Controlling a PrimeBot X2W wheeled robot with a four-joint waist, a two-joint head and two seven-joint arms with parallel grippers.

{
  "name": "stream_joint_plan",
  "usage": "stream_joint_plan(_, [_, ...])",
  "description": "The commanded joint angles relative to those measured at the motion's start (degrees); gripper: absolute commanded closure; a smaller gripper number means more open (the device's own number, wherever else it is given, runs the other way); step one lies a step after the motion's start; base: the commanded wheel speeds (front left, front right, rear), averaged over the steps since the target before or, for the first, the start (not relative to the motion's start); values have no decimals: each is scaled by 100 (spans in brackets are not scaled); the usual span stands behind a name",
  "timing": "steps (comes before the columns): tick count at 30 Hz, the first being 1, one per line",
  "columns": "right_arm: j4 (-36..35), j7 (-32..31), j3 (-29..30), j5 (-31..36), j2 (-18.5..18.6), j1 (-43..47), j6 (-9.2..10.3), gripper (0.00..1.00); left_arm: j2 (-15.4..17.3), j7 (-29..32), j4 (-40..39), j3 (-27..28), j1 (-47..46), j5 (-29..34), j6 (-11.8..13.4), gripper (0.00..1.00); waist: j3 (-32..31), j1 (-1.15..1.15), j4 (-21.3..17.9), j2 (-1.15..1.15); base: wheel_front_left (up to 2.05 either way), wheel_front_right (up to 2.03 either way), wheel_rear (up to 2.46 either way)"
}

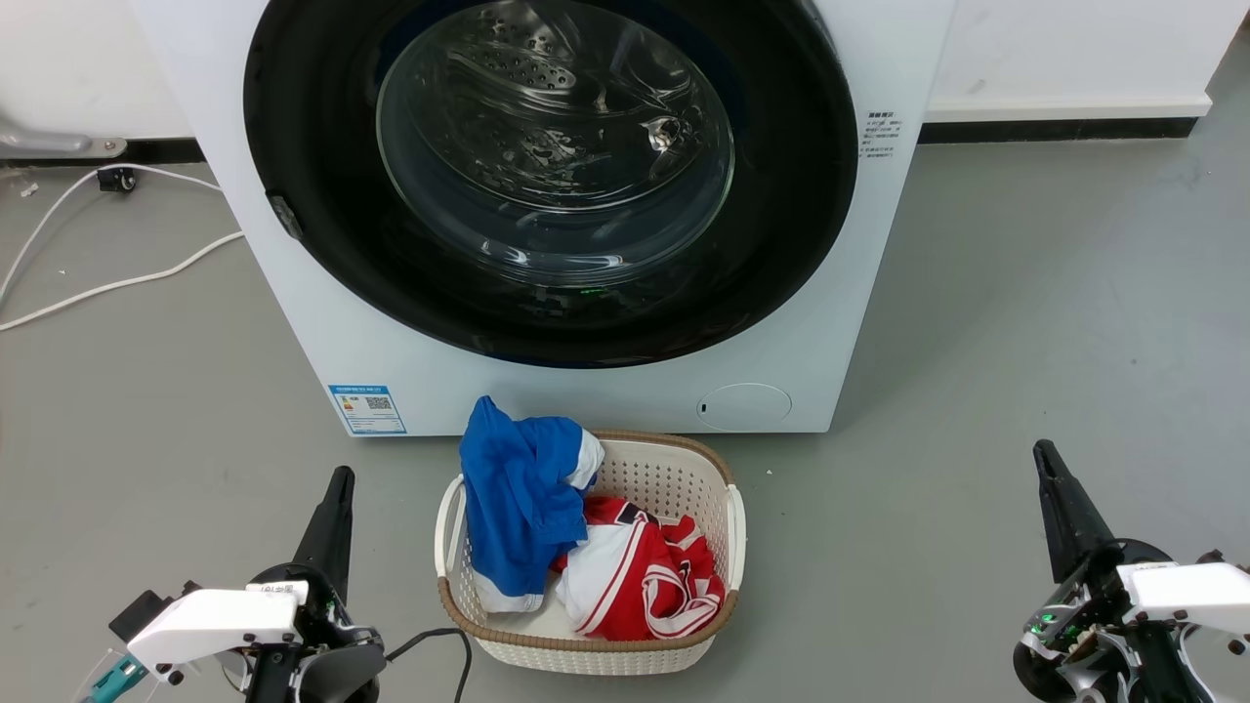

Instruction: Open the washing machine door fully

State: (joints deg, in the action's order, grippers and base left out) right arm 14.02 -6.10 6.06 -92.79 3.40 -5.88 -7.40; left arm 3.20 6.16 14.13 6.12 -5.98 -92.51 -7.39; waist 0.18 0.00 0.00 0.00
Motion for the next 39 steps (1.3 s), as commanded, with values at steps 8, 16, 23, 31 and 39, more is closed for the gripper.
stream_joint_plan(8, [7,-26,12,30,-28,-64,-17,100,-10,12,3,25,-47,20,-18,100,0,0,0,0,0,0,0])
stream_joint_plan(16, [7,-30,18,36,-31,-65,-17,100,-13,18,3,29,-47,25,-18,100,0,0,0,0,0,0,0])
stream_joint_plan(23, [7,-36,22,42,-34,-66,-17,100,-15,22,3,33,-47,29,-19,100,0,0,0,0,0,0,0])
stream_joint_plan(31, [-19,134,-87,76,-14,86,0,0,-19,-120,11,-175,23,28,4,0,3,0,-2,0,0,0,0])
stream_joint_plan(39, [-100,372,-248,438,21,130,-1,0,-1,-366,-123,-379,-21,389,2,0,4,0,2,0,0,0,0])
